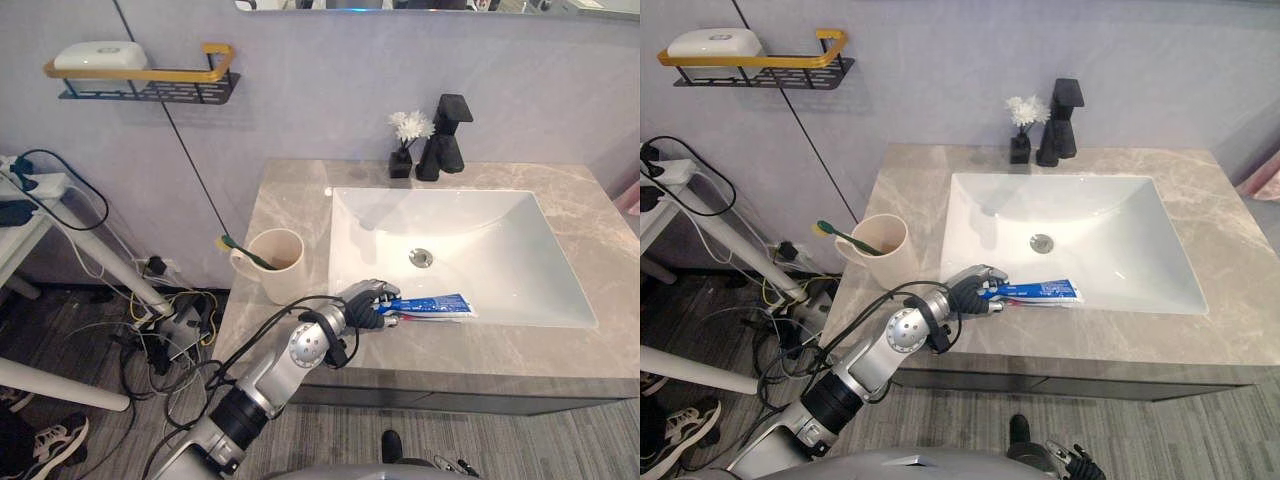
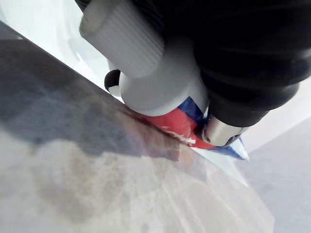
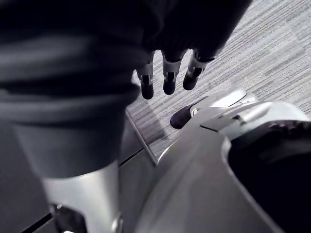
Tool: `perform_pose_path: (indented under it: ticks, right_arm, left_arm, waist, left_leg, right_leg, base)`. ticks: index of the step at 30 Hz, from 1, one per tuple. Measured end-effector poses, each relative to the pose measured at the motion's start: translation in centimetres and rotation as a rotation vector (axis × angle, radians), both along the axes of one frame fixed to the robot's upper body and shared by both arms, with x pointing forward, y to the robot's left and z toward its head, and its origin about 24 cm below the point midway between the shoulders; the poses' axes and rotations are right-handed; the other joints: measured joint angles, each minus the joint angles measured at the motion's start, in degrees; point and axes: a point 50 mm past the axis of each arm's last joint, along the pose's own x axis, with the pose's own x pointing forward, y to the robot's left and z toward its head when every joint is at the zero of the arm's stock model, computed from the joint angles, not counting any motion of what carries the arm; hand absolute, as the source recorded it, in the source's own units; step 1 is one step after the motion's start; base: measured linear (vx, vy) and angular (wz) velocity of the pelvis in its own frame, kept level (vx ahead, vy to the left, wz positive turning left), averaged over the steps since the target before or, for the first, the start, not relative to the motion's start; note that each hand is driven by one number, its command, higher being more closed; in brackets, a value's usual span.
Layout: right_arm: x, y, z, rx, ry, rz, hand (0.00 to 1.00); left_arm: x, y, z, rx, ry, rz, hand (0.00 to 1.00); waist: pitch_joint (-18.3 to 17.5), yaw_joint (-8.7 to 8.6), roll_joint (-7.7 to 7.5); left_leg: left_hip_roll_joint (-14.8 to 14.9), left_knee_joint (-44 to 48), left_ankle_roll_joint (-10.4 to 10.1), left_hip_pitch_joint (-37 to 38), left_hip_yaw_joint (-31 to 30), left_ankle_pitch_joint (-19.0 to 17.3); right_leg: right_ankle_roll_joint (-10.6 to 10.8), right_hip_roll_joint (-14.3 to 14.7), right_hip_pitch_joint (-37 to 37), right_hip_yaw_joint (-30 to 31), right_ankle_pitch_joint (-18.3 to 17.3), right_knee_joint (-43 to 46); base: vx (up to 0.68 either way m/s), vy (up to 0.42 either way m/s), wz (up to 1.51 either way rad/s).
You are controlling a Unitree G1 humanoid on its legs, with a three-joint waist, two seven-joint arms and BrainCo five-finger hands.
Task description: Organize washtable
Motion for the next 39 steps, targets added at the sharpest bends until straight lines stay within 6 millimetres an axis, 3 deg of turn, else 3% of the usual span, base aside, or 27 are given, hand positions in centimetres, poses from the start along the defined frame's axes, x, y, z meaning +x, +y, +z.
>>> perform_pose_path:
  ticks: [6, 10, 12, 17, 23, 28, 29, 33, 37, 39]
  right_arm:
    - [-0.1, -0.1, 0.1, 0.0, -0.035, -0.113, 0.0]
    - [0.1, -0.3, 0.8, -0.02, -0.131, -0.187, 0.0]
    - [-0.2, -0.8, 1.3, -0.047, -0.177, -0.242, 0.0]
    - [-1.4, -2.9, 3.4, -0.157, -0.286, -0.358, 0.0]
    - [0.3, -6.5, 8.9, -0.364, -0.559, -0.442, 0.0]
    - [3.3, -7.7, 15.7, -0.541, -0.874, -0.467, 0.0]
    - [4.1, -7.8, 17.8, -0.583, -0.965, -0.454, 0.0]
    - [6.7, -7.2, 24.5, -0.73, -1.272, -0.372, 0.0]
    - [8.9, -5.3, 27.7, -0.716, -1.476, -0.3, 0.0]
    - [11.1, -2.8, 28.7, -0.591, -1.594, -0.204, 0.0]
  left_arm:
    - [-0.9, 0.4, 1.2, -0.031, -0.058, -0.008, 1.0]
    - [-3.3, -0.6, 2.3, -0.102, -0.091, -0.084, 1.0]
    - [-4.6, -1.4, 3.4, -0.163, -0.128, -0.135, 1.0]
    - [-5.0, -1.1, 5.9, -0.312, -0.22, -0.086, 1.0]
    - [-5.3, 0.5, 6.9, -0.405, -0.275, 0.013, 1.0]
    - [-6.1, 1.1, 8.3, -0.462, -0.324, 0.025, 1.0]
    - [-6.2, 1.4, 8.9, -0.486, -0.342, 0.03, 1.0]
    - [-7.1, 2.6, 11.1, -0.59, -0.414, 0.038, 1.0]
    - [-7.6, 3.0, 12.2, -0.678, -0.437, 0.029, 1.0]
    - [-7.8, 3.1, 12.7, -0.721, -0.449, 0.023, 1.0]
  waist:
    - [0.4, -0.76, 0.76]
    - [0.4, -0.76, 0.75]
    - [0.3, -0.81, 0.74]
    - [0.1, -0.94, 0.94]
    - [-1.1, -2.03, 1.94]
    - [-1.4, -2.43, 2.35]
    - [-1.5, -2.34, 2.31]
    - [-2.6, -1.99, 1.9]
    - [-3.7, -0.82, 1.24]
    - [-4.2, -0.56, 0.74]
  left_leg:
    - [0.0, 0.0, 0.0, 0.4, 1.4, 0.0]
    - [-0.5, 0.4, 0.0, -0.2, 3.3, 0.0]
    - [-0.8, 0.8, 0.0, -0.3, 4.8, 0.0]
    - [-1.2, 1.1, 0.6, -0.4, 8.7, -0.5]
    - [-1.2, 2.7, 0.6, -1.2, 15.5, -2.3]
    - [-1.1, 2.8, 0.4, -1.1, 18.0, -2.5]
    - [-1.2, 2.9, 0.4, -1.1, 18.1, -2.5]
    - [-1.2, 3.1, 0.4, -1.2, 17.4, -2.4]
    - [-1.2, 3.4, 0.4, -1.5, 15.1, -2.4]
    - [-1.3, 3.5, 0.4, -1.9, 13.0, -2.4]
  right_leg:
    - [0.1, 0.0, -0.3, 1.2, 0.1, 0.4]
    - [0.4, -0.1, -1.7, 3.4, 0.7, 0.4]
    - [0.5, -0.2, -2.5, 4.9, 1.1, 0.4]
    - [0.6, 0.2, -4.5, 8.9, 1.8, 0.4]
    - [0.9, 1.4, -7.7, 14.8, 3.1, 0.4]
    - [1.4, 2.1, -9.1, 17.1, 4.3, 0.5]
    - [1.4, 2.2, -9.1, 17.2, 4.3, 0.5]
    - [1.1, 2.0, -8.9, 16.7, 4.6, 0.5]
    - [1.1, 1.5, -8.0, 14.8, 4.5, 0.5]
    - [1.0, 0.8, -7.1, 12.7, 4.3, 0.4]
  base:
    - [0.01, 0.009, -0.11]
    - [-0.01, 0.016, -0.25]
    - [-0.04, 0.015, -0.32]
    - [-0.09, 0.003, -0.42]
    - [-0.05, 0.005, -0.6]
    - [0.0, -0.008, -0.27]
    - [0.0, 0.0, 0.0]
    - [0.01, 0.001, 0.05]
    - [0.0, -0.001, 0.26]
    - [-0.03, -0.005, 0.44]
